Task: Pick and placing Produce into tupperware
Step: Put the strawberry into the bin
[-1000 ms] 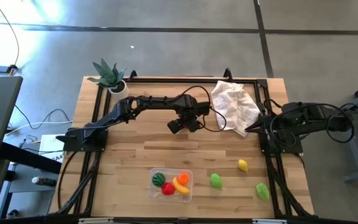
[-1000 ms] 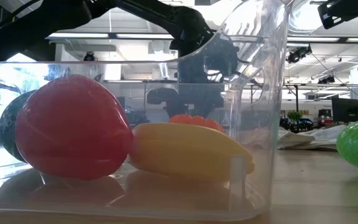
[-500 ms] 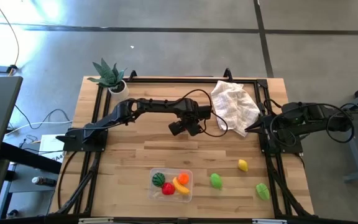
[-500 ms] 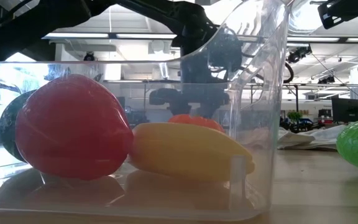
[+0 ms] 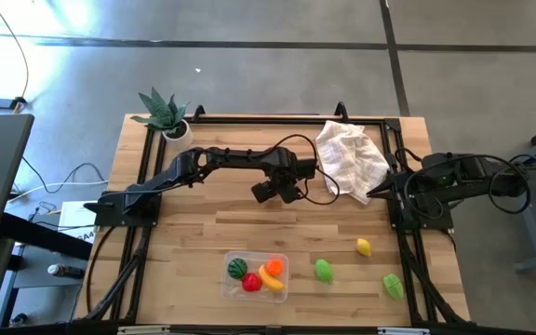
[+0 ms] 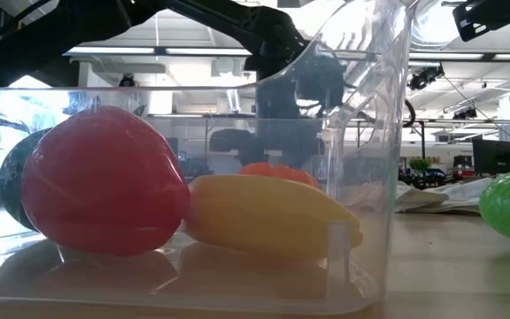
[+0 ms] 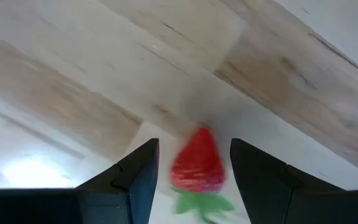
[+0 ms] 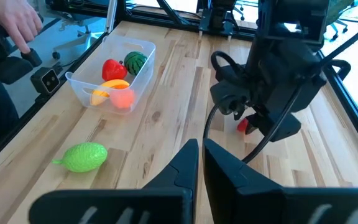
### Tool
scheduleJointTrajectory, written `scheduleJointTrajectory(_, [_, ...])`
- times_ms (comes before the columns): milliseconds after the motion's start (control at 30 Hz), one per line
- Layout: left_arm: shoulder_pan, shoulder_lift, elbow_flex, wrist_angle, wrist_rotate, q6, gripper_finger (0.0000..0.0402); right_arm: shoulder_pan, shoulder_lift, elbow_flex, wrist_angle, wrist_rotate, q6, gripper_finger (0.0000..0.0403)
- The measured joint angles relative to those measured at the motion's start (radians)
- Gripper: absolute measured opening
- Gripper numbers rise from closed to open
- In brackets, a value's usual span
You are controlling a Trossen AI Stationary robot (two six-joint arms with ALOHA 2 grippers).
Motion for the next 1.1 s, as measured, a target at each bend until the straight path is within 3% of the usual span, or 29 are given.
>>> scheduleJointTrajectory(1100, [0.013, 0.022, 0.000, -0.034, -0.037, -0.083, 0.0188, 0.000, 0.000, 0.000, 0.000, 0.000, 0.000, 0.0016])
